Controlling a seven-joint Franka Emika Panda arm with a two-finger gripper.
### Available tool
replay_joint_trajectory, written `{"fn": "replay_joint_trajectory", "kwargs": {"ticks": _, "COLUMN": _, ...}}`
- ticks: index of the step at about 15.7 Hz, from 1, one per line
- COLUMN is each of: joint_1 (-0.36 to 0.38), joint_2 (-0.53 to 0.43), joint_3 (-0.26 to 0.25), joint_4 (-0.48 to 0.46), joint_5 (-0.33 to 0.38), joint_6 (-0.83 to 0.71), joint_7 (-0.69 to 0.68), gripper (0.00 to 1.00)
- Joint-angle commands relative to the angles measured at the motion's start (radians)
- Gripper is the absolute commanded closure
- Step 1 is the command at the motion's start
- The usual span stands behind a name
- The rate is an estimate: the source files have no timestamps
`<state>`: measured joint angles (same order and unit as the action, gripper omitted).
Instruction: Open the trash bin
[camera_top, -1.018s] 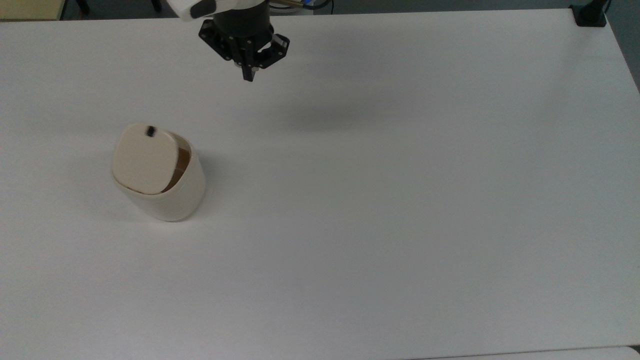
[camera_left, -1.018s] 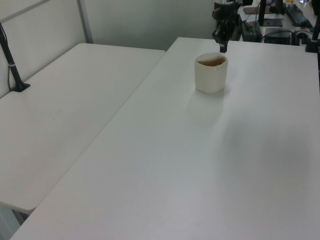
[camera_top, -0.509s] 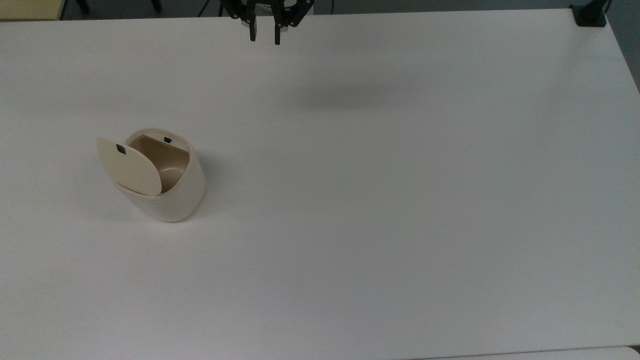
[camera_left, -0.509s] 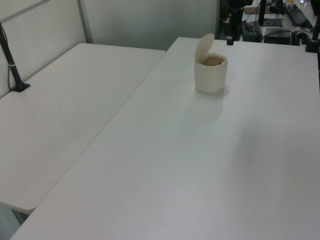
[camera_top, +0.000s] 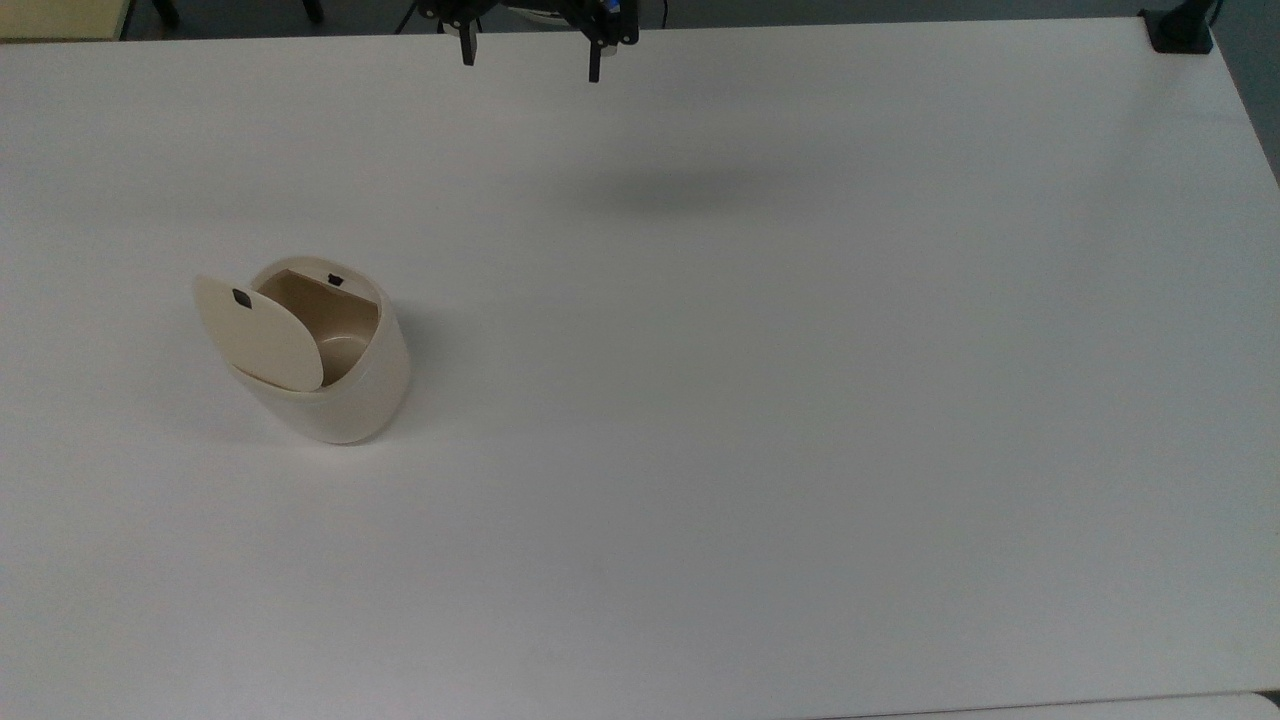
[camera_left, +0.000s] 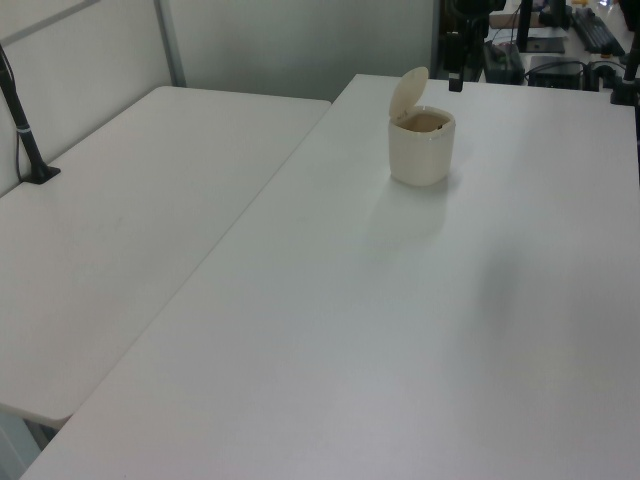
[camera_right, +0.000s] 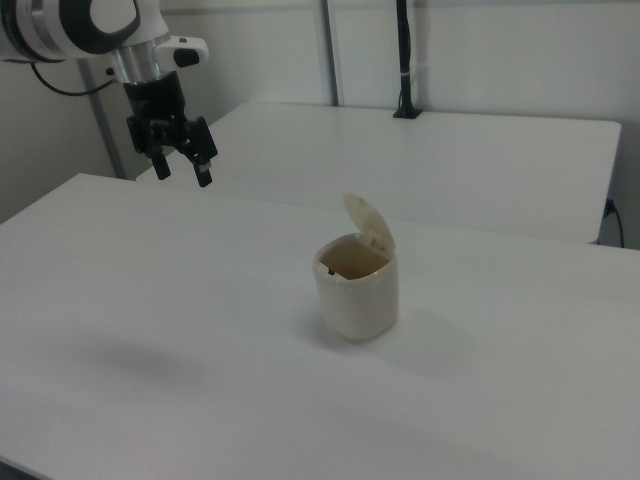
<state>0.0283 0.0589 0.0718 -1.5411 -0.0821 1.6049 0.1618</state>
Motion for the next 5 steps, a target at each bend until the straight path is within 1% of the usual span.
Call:
{"fn": "replay_joint_trajectory", "kwargs": {"ticks": 1, "joint_1": -0.001, "joint_2": -0.027, "joint_3": -0.004, "joint_4": -0.024, "joint_5": 0.053, "joint_6": -0.008, "joint_7": -0.008, "gripper": 0.00}}
{"fn": "replay_joint_trajectory", "kwargs": {"ticks": 5, "joint_1": -0.005, "joint_2": -0.036, "joint_3": -0.009, "joint_4": -0.024, "joint_5": 0.053, "joint_6": -0.010, "joint_7": -0.010, "gripper": 0.00}}
